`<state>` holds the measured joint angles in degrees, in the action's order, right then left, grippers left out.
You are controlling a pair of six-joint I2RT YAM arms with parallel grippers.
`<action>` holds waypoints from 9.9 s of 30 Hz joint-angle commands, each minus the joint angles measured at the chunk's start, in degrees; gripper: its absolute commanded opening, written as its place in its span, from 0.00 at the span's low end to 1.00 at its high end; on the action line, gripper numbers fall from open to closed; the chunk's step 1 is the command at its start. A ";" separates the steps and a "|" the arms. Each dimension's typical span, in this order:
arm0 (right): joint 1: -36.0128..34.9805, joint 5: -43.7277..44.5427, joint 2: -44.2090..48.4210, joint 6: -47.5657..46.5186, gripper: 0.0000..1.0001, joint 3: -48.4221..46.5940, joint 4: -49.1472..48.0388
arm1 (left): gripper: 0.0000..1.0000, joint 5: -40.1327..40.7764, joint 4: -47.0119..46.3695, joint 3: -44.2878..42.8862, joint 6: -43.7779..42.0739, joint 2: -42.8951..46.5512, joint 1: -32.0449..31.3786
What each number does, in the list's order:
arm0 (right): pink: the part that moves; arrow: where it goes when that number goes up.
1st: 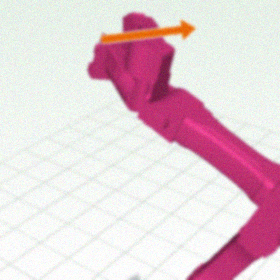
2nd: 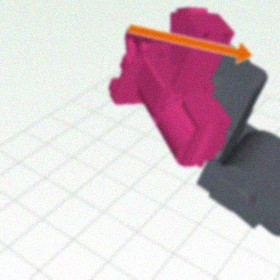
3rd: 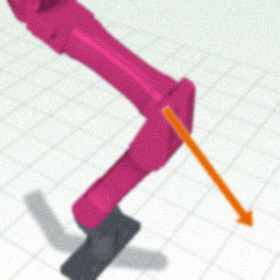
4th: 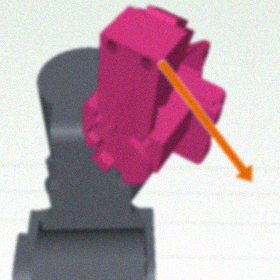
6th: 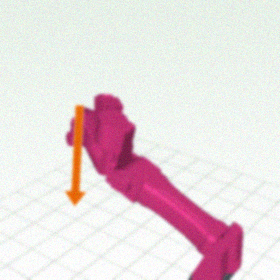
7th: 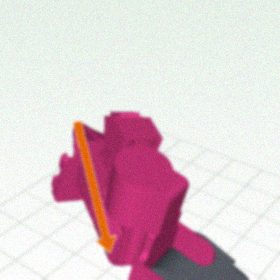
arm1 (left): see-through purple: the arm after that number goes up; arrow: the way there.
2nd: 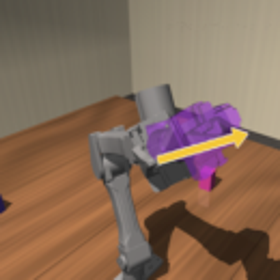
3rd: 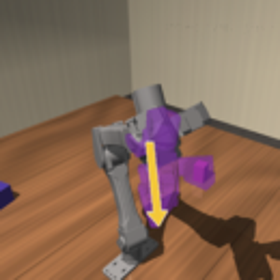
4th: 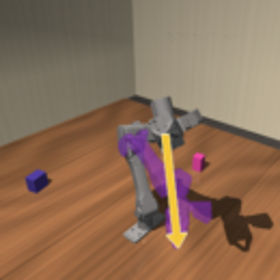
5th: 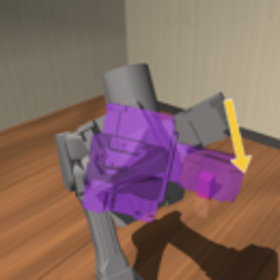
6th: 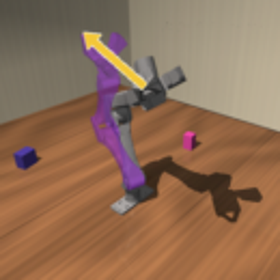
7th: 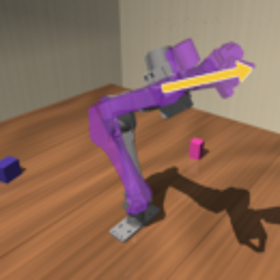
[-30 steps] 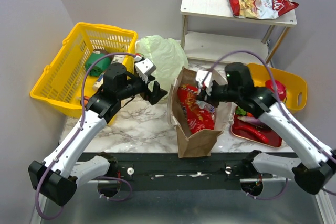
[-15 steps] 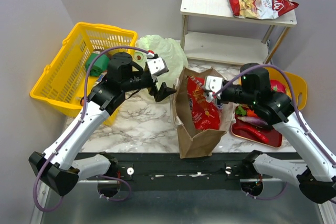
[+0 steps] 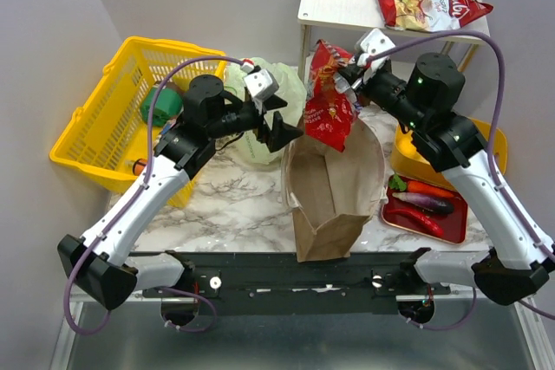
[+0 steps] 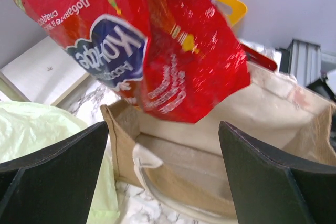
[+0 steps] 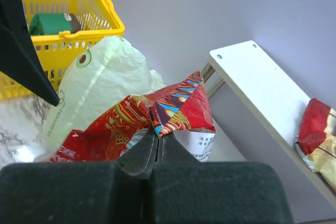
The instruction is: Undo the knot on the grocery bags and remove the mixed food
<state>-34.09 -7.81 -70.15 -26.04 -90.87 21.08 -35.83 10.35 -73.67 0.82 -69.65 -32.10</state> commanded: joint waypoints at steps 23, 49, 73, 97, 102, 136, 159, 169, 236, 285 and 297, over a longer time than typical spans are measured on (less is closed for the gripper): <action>14.40 13.00 6.77 -2.35 0.00 -1.69 -18.62 | 0.98 37.24 18.90 -16.67 -18.84 -24.91 -8.95; 21.25 8.25 10.47 2.93 0.00 5.00 -17.39 | 0.00 9.73 1.34 4.84 -23.50 6.72 -11.58; 21.25 -8.18 -2.44 18.83 0.00 -8.97 -18.36 | 0.99 12.46 -11.38 -10.00 -4.61 -5.57 -11.41; 21.34 0.78 -7.90 29.21 0.00 -11.87 -18.88 | 0.82 50.05 -11.15 -24.06 -11.79 -26.41 -23.45; 21.25 2.53 -6.76 27.54 0.00 -10.47 -18.80 | 0.00 49.46 -13.68 -20.91 -11.81 -24.05 -20.03; 26.70 -35.65 -19.56 14.04 0.05 -1.22 -10.80 | 0.26 11.13 -3.15 -9.13 -15.05 -7.27 -2.80; 27.76 -6.80 -47.79 -34.93 0.00 -1.70 -55.90 | 0.29 14.56 10.22 -15.10 -20.07 -10.77 -2.71; 31.01 2.97 -50.17 -36.62 0.00 1.40 -56.50 | 0.30 14.04 10.04 -15.19 -19.89 -10.95 -2.71; 31.36 -15.40 -56.32 -86.89 0.80 -42.10 43.77 | 0.47 13.77 5.82 -1.21 -19.19 -1.54 -2.18; 25.56 7.44 -35.85 -28.20 0.00 22.86 -58.48 | 0.51 11.23 5.03 0.98 -16.47 -2.07 -2.09; 25.47 5.29 -31.10 -17.82 0.00 23.46 -40.78 | 0.51 11.58 3.98 3.53 -16.82 -0.23 -2.09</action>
<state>-8.69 -1.32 -103.35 -49.15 -66.43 -26.63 -23.18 15.49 -71.66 -16.27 -72.14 -34.46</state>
